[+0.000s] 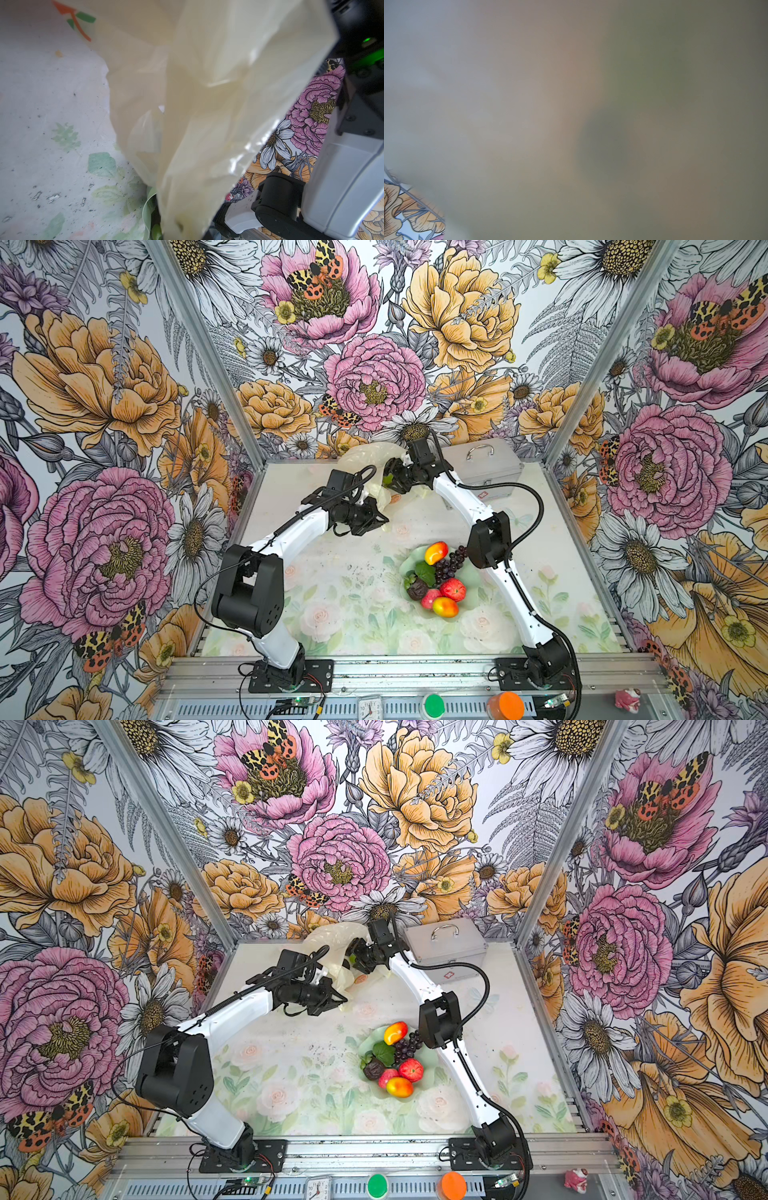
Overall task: Place the fruits into the plastic bag
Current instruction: 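Carry the avocado into the bag mouth with the right gripper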
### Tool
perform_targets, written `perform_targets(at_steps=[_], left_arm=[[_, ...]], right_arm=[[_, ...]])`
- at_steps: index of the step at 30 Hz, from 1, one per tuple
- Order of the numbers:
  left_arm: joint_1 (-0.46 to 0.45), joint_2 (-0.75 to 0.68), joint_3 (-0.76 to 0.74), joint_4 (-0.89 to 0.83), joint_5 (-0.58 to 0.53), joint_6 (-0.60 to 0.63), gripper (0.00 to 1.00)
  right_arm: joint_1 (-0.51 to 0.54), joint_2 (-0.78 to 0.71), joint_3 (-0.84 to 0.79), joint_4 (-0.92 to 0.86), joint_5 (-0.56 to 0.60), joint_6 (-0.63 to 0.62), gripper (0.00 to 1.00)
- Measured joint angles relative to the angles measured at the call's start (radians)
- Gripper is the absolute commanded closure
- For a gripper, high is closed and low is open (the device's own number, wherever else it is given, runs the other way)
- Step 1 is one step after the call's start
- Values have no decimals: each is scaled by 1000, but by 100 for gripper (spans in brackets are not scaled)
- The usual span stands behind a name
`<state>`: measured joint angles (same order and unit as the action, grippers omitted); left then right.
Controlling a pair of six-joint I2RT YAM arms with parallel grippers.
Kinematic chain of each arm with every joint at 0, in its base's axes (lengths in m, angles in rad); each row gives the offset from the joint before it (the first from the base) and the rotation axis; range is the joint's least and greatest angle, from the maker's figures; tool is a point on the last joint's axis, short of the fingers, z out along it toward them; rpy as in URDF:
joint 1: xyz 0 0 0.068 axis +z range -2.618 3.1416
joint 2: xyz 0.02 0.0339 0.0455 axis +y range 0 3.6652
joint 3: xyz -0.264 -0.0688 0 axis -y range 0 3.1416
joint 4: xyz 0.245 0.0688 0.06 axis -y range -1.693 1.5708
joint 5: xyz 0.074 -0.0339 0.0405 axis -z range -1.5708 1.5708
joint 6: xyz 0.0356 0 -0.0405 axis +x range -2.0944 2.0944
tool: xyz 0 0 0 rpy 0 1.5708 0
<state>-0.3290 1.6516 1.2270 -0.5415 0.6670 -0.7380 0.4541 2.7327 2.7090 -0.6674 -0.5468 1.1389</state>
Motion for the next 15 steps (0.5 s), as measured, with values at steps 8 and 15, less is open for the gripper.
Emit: perform_targets(at_steps=[8,15], left_arm=[[14,0,0,0,1,0,100],[24,0,0,0,1,0,100]], right_arm=[[-13,-50,-59,32,-29,-11,27],[-17,-253,-321,38,-38,-54,27]])
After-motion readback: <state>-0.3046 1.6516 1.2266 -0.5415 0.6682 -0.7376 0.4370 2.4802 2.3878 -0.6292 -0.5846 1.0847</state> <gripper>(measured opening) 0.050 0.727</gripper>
